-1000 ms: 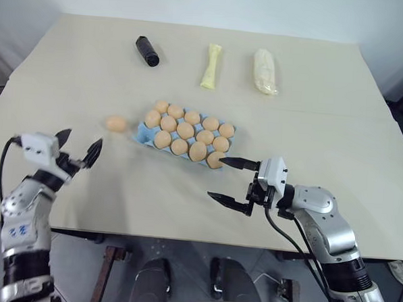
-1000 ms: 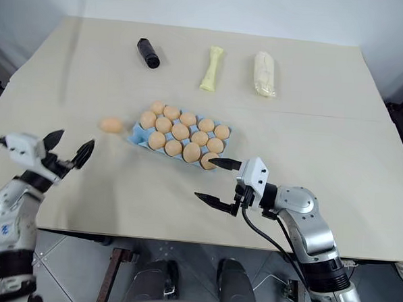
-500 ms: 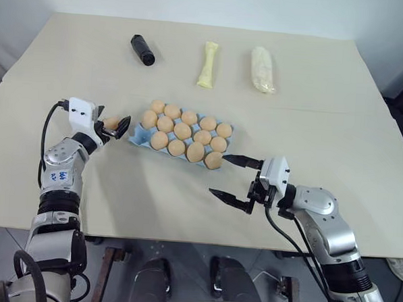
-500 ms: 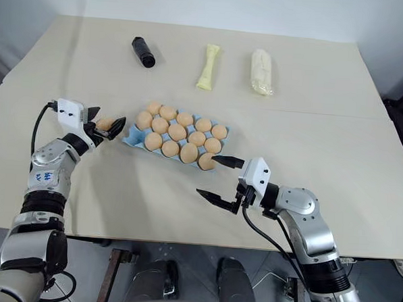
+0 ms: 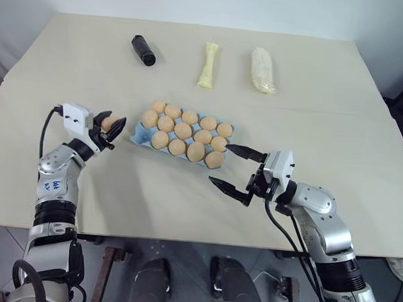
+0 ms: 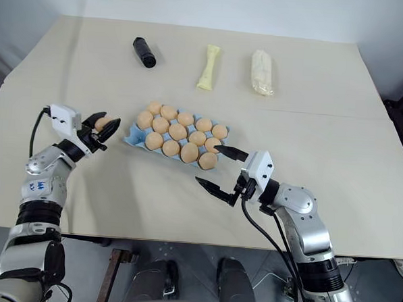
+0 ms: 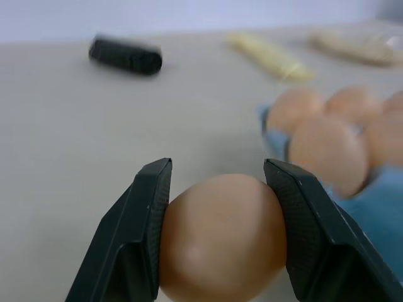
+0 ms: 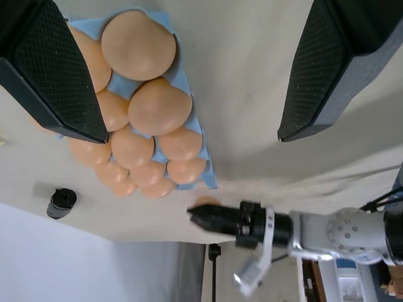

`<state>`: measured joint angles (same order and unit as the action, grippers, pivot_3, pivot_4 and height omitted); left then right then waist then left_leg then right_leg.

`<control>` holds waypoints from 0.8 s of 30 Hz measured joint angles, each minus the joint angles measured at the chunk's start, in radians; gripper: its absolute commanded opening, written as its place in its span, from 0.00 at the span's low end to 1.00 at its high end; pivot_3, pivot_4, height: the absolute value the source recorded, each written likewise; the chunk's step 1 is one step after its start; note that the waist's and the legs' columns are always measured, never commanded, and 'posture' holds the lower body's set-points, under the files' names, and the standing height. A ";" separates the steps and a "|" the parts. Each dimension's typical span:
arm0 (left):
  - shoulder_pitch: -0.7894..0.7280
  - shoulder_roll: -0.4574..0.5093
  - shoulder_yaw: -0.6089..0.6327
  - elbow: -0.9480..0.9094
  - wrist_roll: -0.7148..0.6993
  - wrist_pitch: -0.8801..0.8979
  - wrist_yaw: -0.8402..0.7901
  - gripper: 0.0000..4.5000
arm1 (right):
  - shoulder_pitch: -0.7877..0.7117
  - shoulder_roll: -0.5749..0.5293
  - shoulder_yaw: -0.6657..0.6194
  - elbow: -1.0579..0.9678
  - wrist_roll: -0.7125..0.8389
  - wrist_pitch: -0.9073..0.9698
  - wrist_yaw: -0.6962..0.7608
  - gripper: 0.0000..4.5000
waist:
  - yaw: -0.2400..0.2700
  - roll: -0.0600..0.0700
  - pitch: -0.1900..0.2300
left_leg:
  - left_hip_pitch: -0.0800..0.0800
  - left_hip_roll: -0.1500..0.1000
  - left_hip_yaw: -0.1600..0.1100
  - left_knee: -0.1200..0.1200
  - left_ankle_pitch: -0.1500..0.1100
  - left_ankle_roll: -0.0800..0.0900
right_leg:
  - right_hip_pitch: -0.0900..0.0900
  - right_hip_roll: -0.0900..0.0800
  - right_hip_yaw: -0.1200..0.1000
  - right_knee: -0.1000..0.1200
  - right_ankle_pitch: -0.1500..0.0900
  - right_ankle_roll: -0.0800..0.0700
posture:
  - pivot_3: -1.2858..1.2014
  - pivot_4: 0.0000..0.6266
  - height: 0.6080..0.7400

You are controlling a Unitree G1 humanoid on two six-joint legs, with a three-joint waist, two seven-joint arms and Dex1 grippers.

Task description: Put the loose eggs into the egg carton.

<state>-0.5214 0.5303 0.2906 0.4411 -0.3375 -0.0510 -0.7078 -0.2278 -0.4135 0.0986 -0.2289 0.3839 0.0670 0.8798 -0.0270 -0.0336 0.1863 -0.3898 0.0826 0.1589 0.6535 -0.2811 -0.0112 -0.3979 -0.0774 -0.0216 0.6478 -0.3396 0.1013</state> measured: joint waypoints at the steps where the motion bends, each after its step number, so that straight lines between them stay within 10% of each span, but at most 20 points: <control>1: 0.007 0.004 -0.005 -0.042 -0.014 0.004 -0.028 0.48 | 0.000 -0.006 -0.007 -0.001 0.000 0.000 0.000 1.00 | 0.001 0.000 0.000 | 0.000 0.000 0.000 0.000 0.000 0.000 | 0.000 0.000 0.000 0.000 0.000 0.000 | 0.52 0.24 1.00; 11: -0.024 -0.048 -0.162 -0.052 0.037 0.009 -0.114 0.48 | -0.001 -0.009 -0.027 -0.004 0.000 0.001 0.000 1.00 | -0.004 0.000 0.000 | 0.001 -0.002 0.001 0.003 0.000 0.002 | 0.000 0.001 0.002 0.003 0.001 0.001 | 0.52 0.24 1.00; 18: -0.039 -0.016 -0.129 0.004 0.046 -0.026 -0.112 1.00 | -0.004 -0.009 -0.027 -0.014 0.000 0.021 -0.012 1.00 | -0.002 0.000 0.000 | 0.001 -0.001 0.000 0.003 0.000 0.002 | 0.000 0.000 0.002 0.004 0.001 0.001 | 0.52 0.24 1.00; 24: 0.009 0.006 -0.088 -0.022 0.044 -0.034 -0.112 1.00 | -0.005 -0.008 -0.026 -0.022 0.000 0.024 -0.013 1.00 | -0.002 0.000 0.000 | 0.001 0.000 0.000 0.003 0.000 0.003 | 0.000 -0.001 0.002 0.004 0.001 0.001 | 0.52 0.24 1.00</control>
<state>-0.5121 0.5360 0.2028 0.4191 -0.2939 -0.0854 -0.8194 -0.2327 -0.4220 0.0728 -0.2513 0.3836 0.0905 0.8665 -0.0286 -0.0335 0.1863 -0.3887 0.0824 0.1593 0.6564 -0.2811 -0.0084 -0.3978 -0.0783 -0.0200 0.6518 -0.3390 0.1021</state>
